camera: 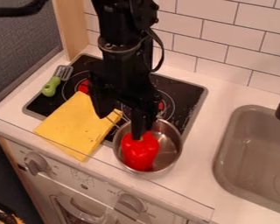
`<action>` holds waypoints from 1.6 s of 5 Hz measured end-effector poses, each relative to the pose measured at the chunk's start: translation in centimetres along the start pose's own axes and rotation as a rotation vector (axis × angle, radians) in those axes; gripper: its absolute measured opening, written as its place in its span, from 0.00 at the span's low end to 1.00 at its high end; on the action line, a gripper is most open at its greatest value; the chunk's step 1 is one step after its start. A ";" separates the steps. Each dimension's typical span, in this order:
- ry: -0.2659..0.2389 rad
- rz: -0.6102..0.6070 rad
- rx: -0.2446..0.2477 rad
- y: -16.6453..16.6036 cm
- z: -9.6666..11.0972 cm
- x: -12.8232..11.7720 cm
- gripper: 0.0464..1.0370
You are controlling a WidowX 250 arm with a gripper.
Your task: Put the green spatula from the left burner to the right burner
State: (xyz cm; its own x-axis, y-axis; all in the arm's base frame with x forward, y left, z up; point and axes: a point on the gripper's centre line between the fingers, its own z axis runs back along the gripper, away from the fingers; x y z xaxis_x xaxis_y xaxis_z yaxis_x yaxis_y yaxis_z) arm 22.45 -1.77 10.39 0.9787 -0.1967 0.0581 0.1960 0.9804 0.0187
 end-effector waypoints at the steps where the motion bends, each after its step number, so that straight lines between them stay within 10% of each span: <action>1: 0.018 -0.001 -0.006 0.0 -0.4 -0.2 0.96; 4: -0.028 0.268 0.061 13.4 0.5 -1.5 0.96; 8: -0.009 0.427 0.158 24.4 -8.9 2.7 0.96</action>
State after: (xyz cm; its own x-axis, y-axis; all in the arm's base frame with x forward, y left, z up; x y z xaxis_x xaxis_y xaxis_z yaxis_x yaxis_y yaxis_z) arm 30.40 21.69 2.16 0.9690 0.2246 0.1025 -0.2379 0.9606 0.1434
